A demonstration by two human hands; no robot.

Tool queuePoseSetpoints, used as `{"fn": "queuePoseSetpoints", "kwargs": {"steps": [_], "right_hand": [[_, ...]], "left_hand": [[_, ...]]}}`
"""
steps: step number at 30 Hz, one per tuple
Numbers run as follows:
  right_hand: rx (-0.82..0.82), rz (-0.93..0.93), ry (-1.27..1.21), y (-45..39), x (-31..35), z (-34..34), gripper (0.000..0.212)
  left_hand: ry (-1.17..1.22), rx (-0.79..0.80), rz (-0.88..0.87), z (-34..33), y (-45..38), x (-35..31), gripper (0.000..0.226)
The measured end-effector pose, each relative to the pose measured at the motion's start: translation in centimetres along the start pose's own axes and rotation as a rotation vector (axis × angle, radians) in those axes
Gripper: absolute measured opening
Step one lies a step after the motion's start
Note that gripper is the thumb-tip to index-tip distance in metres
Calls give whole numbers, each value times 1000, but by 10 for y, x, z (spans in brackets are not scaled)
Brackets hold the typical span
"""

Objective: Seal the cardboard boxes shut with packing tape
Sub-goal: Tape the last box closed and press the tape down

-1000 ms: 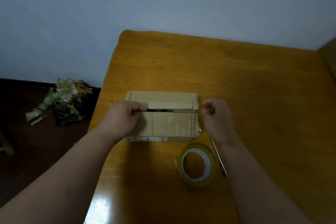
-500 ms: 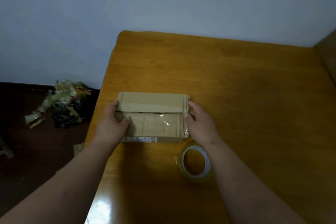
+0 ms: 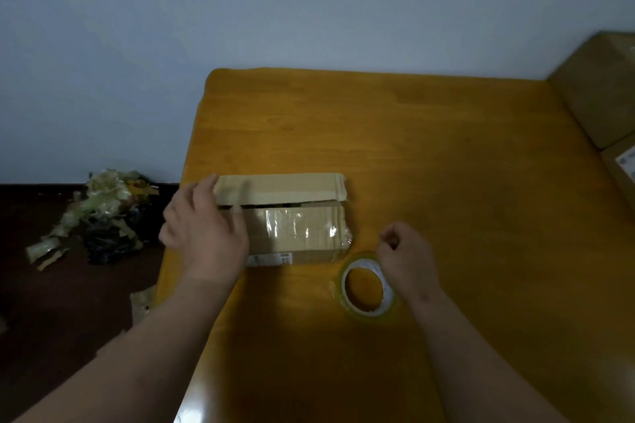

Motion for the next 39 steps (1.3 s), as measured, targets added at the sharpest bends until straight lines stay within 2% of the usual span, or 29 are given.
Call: {"fn": "queuePoseSetpoints", "kwargs": {"steps": [3, 5, 7, 9, 11, 14, 16, 18, 20, 22, 25, 27, 34, 39], "right_hand": [[91, 64, 162, 21, -2, -15, 3], [138, 156, 256, 32, -2, -23, 20], [189, 239, 413, 39, -6, -31, 36], [251, 284, 574, 45, -15, -40, 41], [283, 314, 691, 49, -22, -47, 44], [265, 354, 761, 54, -26, -50, 39], [244, 382, 757, 54, -28, -51, 32], [226, 412, 749, 52, -31, -51, 29], [214, 439, 730, 51, -35, -50, 27], [206, 465, 703, 50, -40, -48, 25], [210, 491, 679, 50, -46, -44, 20], [207, 497, 660, 51, -48, -40, 20], [244, 507, 547, 54, -36, -20, 24], [400, 440, 442, 56, -21, -6, 26]], "left_hand": [[17, 22, -337, -9, 14, -29, 33], [78, 116, -511, -18, 26, -43, 20], [142, 211, -588, -24, 41, -49, 13], [153, 299, -584, -31, 56, -49, 11], [120, 468, -503, -46, 70, -44, 17], [59, 823, -321, -78, 90, -28, 49], [73, 923, -243, -94, 100, -23, 67], [100, 930, -206, -106, 105, -21, 75], [151, 875, -187, -116, 105, -23, 71], [224, 801, -150, -122, 103, -25, 57], [274, 788, -60, -126, 106, -26, 27], [272, 761, -16, -123, 107, -27, 17], [263, 763, 6, -95, 108, -39, 15], [408, 842, 105, -67, 106, -41, 11]]}}
Point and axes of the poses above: each hand's wrist, its own y-axis away from the middle knuckle, its own z-axis out of the back of the hand, x = y × z, the point moved 5 cm from there along -y, towards the middle knuckle, and after that the axes turned 8 degrees about -z, right-handed, at the moved point
